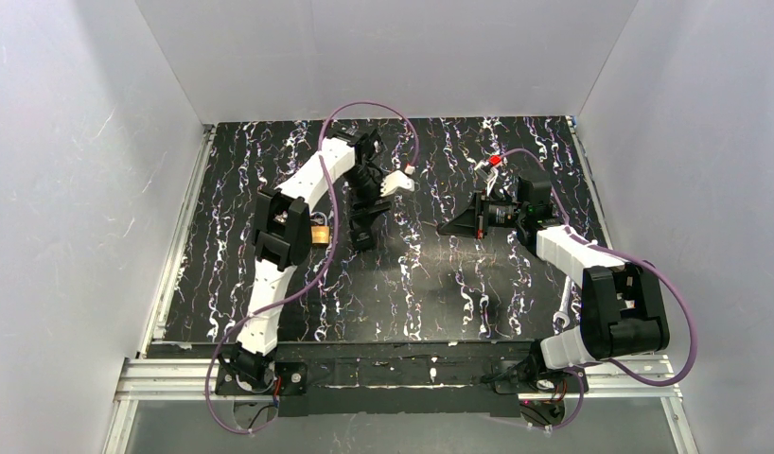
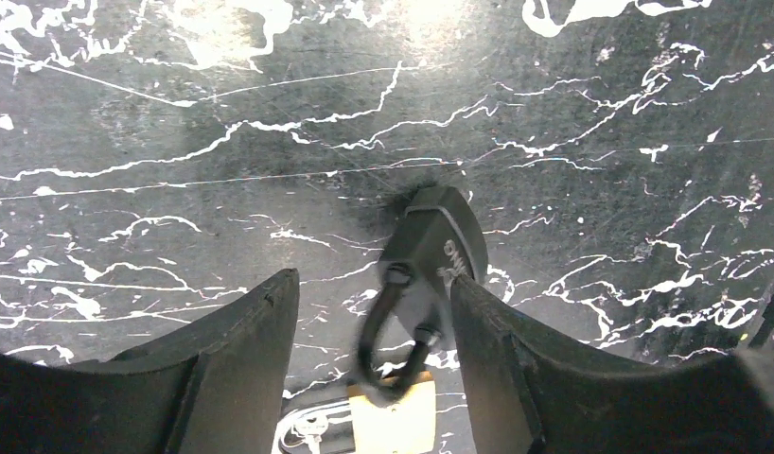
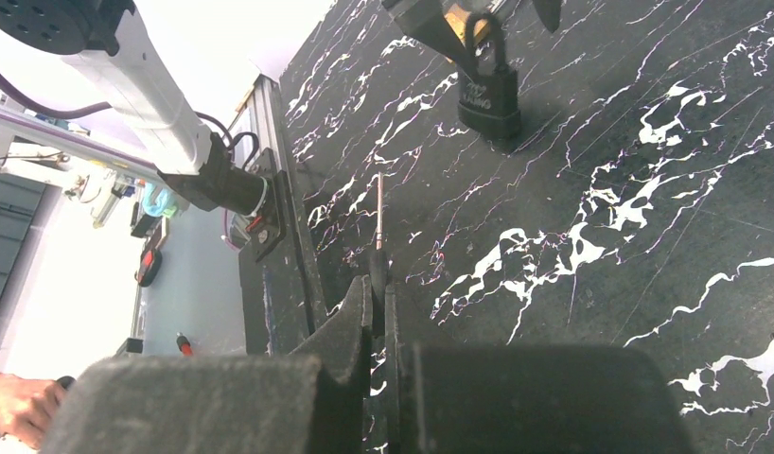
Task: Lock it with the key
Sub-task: Place the lock at the center of the board.
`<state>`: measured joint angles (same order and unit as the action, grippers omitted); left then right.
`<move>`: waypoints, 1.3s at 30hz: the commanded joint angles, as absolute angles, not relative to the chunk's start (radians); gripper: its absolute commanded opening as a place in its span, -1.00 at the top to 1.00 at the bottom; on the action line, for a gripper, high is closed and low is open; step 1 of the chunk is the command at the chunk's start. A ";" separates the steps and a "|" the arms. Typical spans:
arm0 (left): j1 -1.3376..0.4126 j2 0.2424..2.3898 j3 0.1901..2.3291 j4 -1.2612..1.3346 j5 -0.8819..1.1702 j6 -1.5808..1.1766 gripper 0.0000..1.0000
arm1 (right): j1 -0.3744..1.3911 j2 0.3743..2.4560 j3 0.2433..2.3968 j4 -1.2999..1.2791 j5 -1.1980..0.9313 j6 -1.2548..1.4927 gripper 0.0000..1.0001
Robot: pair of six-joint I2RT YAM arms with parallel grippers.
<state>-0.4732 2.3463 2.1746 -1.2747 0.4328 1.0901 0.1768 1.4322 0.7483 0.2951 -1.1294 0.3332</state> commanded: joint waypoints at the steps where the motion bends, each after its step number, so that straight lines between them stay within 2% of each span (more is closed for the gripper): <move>1: -0.457 2.351 2.221 -1.282 0.451 1.109 -0.19 | 0.171 1.405 0.780 0.341 -1.151 0.328 0.97; 12: -0.428 2.290 2.231 -1.237 0.525 1.037 -0.43 | 0.172 1.396 0.773 0.338 -1.118 0.317 0.97; 13: -0.421 2.273 2.227 -1.234 0.547 1.016 -0.48 | 0.172 1.395 0.774 0.333 -1.112 0.313 0.97; 15: -0.404 2.225 2.196 -1.207 0.566 0.959 -0.85 | 0.173 1.393 0.783 0.316 -1.089 0.301 0.97; 16: -0.391 2.193 2.168 -1.187 0.578 0.926 -0.95 | 0.174 1.394 0.793 0.305 -1.077 0.292 0.97; 22: -0.265 1.963 1.842 -0.899 0.615 0.654 -0.97 | 0.211 1.423 0.880 0.160 -0.970 0.188 0.97; 28: -0.202 1.966 1.713 -0.802 0.763 0.345 -0.97 | 0.233 1.432 0.890 0.150 -0.949 0.168 0.97; 30: -0.203 1.933 1.597 -0.680 0.836 0.195 -0.97 | 0.233 1.425 0.887 0.137 -0.939 0.156 0.97; 33: -0.233 1.866 1.461 -0.453 0.744 -0.021 -0.97 | 0.233 1.416 0.879 0.135 -0.928 0.151 0.97; 39: -0.316 1.894 1.430 -0.412 0.567 -0.133 -0.97 | 0.233 1.409 0.877 0.132 -0.917 0.144 0.97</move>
<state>-0.2691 1.9446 1.4288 -0.5316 0.6559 0.0151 0.2321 1.4326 0.8566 0.1280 -0.9295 0.1715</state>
